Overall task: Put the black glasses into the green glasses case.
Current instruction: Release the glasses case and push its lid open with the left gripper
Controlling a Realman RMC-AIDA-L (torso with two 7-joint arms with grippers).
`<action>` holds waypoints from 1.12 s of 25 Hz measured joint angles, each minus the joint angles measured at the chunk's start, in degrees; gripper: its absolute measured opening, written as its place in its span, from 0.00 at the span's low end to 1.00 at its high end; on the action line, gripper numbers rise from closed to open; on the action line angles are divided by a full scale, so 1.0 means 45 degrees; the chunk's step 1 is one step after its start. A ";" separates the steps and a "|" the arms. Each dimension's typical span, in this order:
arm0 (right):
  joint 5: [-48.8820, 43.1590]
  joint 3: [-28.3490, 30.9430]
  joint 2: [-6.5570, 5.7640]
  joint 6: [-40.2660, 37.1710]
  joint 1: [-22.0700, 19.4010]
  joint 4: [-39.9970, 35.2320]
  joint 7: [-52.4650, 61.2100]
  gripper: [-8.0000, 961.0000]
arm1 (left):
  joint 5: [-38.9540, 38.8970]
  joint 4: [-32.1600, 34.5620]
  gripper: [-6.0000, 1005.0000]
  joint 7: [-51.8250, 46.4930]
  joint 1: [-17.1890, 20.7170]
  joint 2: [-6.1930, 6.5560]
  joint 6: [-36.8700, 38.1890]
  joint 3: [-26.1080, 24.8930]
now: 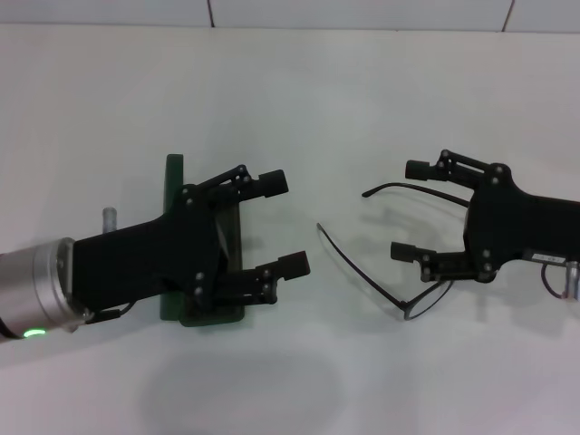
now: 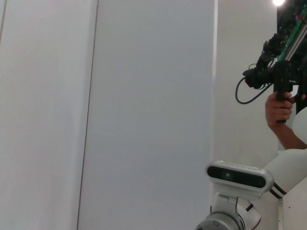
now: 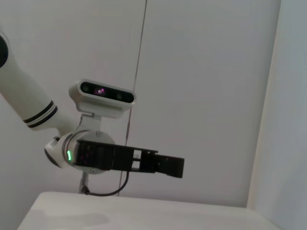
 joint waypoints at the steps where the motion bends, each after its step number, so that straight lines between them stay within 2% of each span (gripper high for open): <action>1: -0.0050 0.0014 0.0007 -0.0008 -0.0016 0.0000 0.0000 0.93 | 0.0002 0.0001 0.87 0.0041 0.0000 -0.0012 -0.0002 0.0000; 11: -0.0125 0.0030 0.0144 -0.0126 -0.0105 0.0000 0.0002 0.93 | -0.0054 -0.0044 0.85 0.0071 0.0039 -0.0062 -0.0017 0.0001; 14: -0.0125 0.0030 0.0177 -0.0129 -0.0143 0.0000 0.0001 0.93 | -0.0765 -0.0032 0.85 -0.0806 0.0023 -0.0083 -0.0210 -0.0346; 16: -0.0131 0.0030 0.0181 -0.0175 -0.0148 0.0000 0.0000 0.93 | -0.0925 0.0318 0.84 -0.2526 -0.0069 -0.0012 -0.0614 -0.1039; 17: -0.0133 0.0030 0.0183 -0.0197 -0.0155 0.0000 -0.0001 0.93 | -0.0562 0.1144 0.84 -0.4902 -0.0139 0.0245 -0.1271 -0.1632; 18: -0.0135 0.0030 0.0189 -0.0220 -0.0163 -0.0002 -0.0001 0.93 | -0.0562 0.1144 0.84 -0.4902 -0.0139 0.0245 -0.1271 -0.1632; 21: -0.0139 0.0004 0.0159 -0.0256 -0.0249 -0.0010 0.0028 0.93 | 0.0783 0.3178 0.84 -0.8780 -0.0031 0.0954 -0.2589 -0.1943; 24: -0.0139 0.0004 0.0104 -0.0268 -0.0425 -0.0014 0.0035 0.93 | 0.2566 0.5460 0.83 -1.2202 0.0358 0.1408 -0.3492 -0.1982; 26: -0.0139 0.0029 0.0097 -0.0272 -0.0490 -0.0016 0.0003 0.93 | 0.4026 0.6853 0.83 -1.4061 0.0607 0.1463 -0.3699 -0.2116; 28: -0.0139 0.0030 0.0095 -0.0272 -0.0493 -0.0024 -0.0008 0.93 | 0.5464 0.8096 0.82 -1.5523 0.0799 0.1325 -0.3738 -0.2248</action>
